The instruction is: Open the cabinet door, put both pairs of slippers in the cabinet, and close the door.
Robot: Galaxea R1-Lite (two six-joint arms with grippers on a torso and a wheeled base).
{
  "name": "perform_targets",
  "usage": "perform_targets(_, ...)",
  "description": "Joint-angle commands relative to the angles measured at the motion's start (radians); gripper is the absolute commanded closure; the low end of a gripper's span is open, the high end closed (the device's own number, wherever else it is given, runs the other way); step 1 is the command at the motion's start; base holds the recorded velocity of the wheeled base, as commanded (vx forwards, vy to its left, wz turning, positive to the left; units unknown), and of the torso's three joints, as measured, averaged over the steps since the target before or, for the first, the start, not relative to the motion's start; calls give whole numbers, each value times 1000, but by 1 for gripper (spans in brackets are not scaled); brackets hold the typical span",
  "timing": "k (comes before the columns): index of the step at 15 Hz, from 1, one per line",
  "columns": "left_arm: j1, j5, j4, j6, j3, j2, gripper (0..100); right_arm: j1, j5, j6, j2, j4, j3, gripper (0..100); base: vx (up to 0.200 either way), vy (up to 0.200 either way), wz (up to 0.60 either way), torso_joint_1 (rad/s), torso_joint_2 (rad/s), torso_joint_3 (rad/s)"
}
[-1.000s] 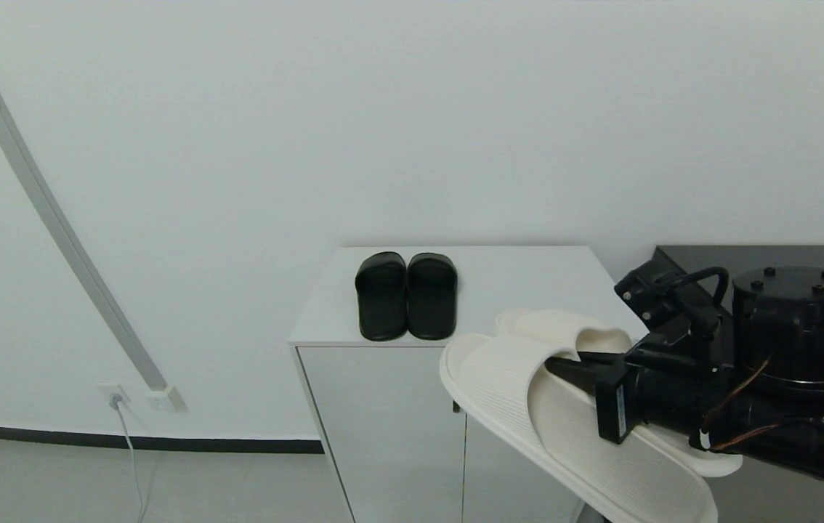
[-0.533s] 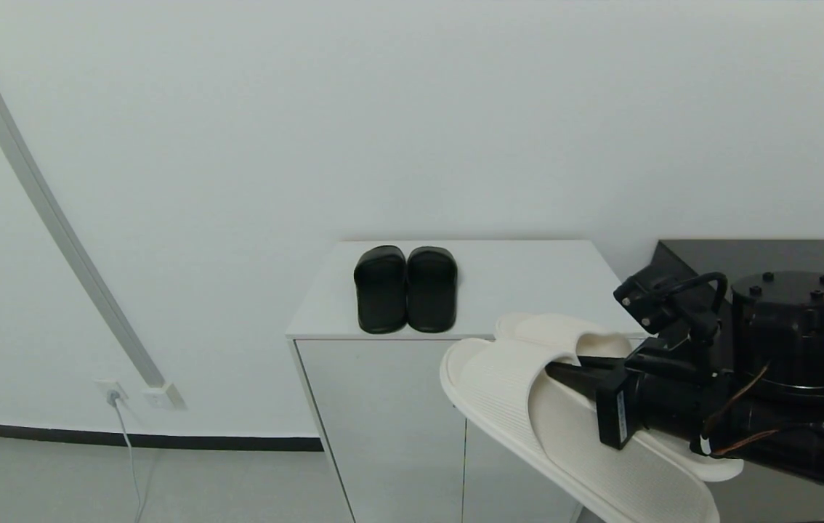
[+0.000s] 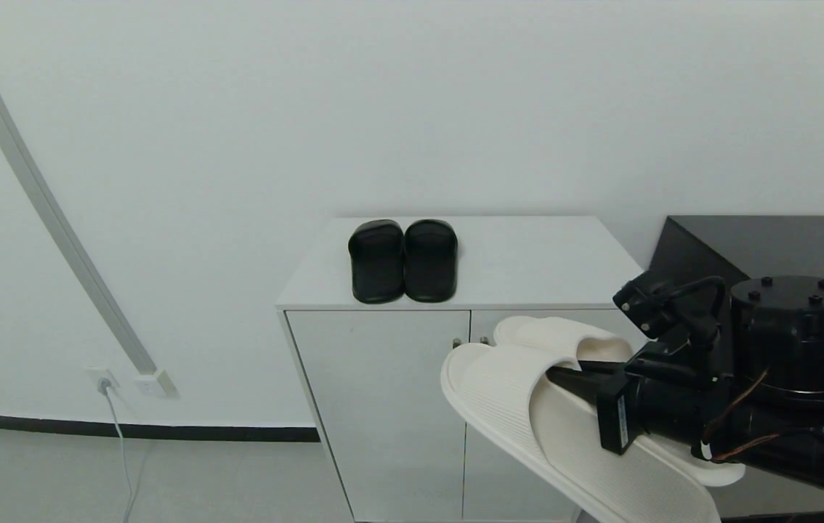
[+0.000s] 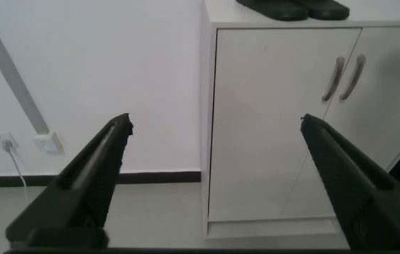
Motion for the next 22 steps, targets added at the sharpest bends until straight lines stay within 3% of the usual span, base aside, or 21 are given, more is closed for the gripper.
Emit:
perform_targets(1,1,0,0,0,0,1,0,0,2,0,7,-1,7,100,0,0,0,-227,549,320)
perform_targets(13,1,0,0,0,-1,1,0,3,2,-45,-5,-11,24,100,0,0,0,-191,516,323)
perform_targets(22,1,0,0,0,0,1,0,7,5,-46,-7,-20,55,100,0,0,0,-110,464,350)
